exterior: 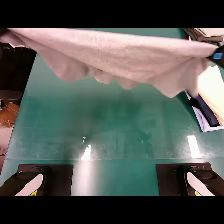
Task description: Fold the shirts.
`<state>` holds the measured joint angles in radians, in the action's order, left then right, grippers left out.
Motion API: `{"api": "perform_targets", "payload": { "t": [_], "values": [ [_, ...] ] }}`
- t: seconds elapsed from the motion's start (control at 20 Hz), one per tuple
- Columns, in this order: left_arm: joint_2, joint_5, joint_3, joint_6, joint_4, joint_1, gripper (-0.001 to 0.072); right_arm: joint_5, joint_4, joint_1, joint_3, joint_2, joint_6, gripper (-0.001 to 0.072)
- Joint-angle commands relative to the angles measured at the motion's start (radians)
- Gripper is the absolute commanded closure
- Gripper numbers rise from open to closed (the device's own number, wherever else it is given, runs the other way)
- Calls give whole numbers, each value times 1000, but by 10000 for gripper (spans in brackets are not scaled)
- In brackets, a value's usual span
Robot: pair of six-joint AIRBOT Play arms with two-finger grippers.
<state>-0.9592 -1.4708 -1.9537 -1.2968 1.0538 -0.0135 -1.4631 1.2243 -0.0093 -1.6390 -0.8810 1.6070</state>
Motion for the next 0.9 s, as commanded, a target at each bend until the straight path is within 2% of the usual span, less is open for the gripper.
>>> {"api": "perform_targets", "payload": {
  "t": [0.0,0.15,0.3,0.55,0.7,0.75,0.85],
  "values": [
    [40,-30,-90,-11,-96,1,688,-203,0,-15,-113,-22,22,699],
    [39,-46,-18,-4,-81,1,688,-317,-2,-15,-122,-116,32,699],
    [29,-60,191,-3,-55,1,687,-368,-2,-15,-122,-257,31,698],
    [-46,-37,623,53,-55,1,687,-367,-2,-15,-122,-527,23,696],
    [-113,52,769,74,-54,1,686,-270,-3,-15,-122,-660,-13,694],
    [-132,83,780,74,-54,1,686,-220,-3,-15,-122,-694,-27,652],
    [-151,138,782,74,-56,1,687,-147,-48,-15,-123,-742,-27,177]
  ]
}}
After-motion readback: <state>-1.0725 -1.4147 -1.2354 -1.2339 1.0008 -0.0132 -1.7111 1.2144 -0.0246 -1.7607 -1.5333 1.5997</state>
